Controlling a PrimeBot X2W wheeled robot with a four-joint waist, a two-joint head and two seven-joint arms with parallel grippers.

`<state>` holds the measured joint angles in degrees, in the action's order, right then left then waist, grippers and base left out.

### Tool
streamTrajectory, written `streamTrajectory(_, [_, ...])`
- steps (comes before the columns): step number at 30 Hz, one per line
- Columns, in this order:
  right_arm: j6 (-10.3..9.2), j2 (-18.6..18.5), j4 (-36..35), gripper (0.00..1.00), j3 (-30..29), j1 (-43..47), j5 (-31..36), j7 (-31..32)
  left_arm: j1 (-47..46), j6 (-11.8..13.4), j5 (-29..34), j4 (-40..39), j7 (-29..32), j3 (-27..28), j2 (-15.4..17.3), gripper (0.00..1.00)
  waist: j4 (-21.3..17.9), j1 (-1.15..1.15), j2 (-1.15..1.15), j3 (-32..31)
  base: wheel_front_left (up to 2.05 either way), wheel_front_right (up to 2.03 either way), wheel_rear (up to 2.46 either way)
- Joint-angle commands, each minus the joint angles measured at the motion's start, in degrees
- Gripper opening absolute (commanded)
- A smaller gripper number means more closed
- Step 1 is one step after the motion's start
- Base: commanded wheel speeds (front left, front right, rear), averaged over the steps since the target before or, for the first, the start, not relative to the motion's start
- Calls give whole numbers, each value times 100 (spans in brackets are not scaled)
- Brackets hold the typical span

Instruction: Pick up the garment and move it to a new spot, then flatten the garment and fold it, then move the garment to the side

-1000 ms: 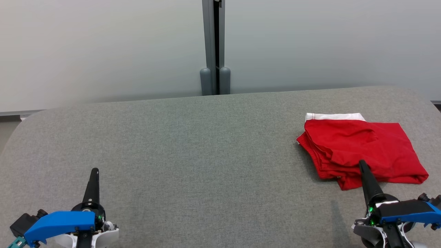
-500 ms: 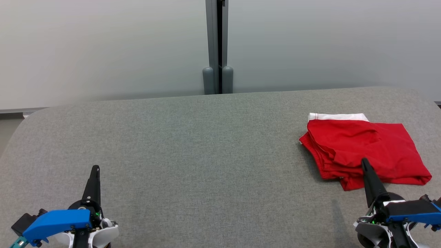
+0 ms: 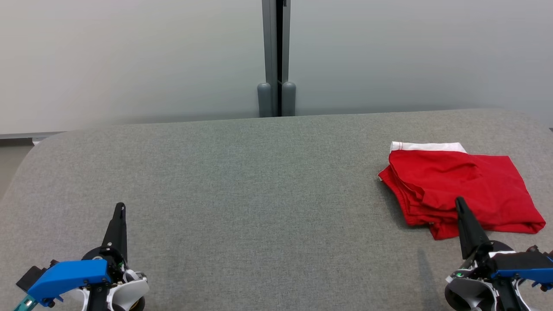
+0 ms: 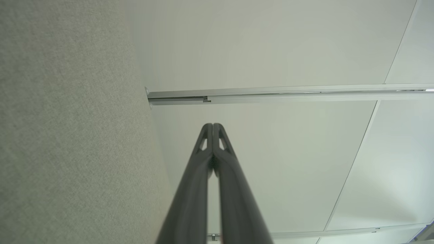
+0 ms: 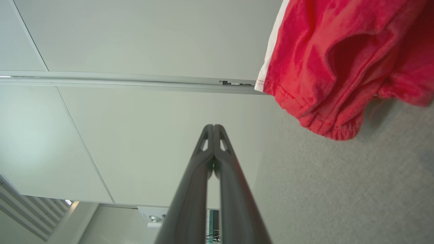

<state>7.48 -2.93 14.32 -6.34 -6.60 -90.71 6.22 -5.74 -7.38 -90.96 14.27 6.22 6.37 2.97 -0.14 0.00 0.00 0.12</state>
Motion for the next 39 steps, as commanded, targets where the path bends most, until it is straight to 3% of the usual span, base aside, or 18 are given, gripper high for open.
streamTrajectory(1, [2, 8, -43, 0, -28, 70, -120, 37, -81, -20, -94, -33, 35, 25, -12, 0, 5, 0, 0, 2, 0, 0, 0])
streamTrajectory(39, [2, 8, -46, 0, -33, 71, -177, 52, -77, -20, -154, -33, 52, 30, -17, 0, 14, 0, 0, 6, 0, 0, 0])
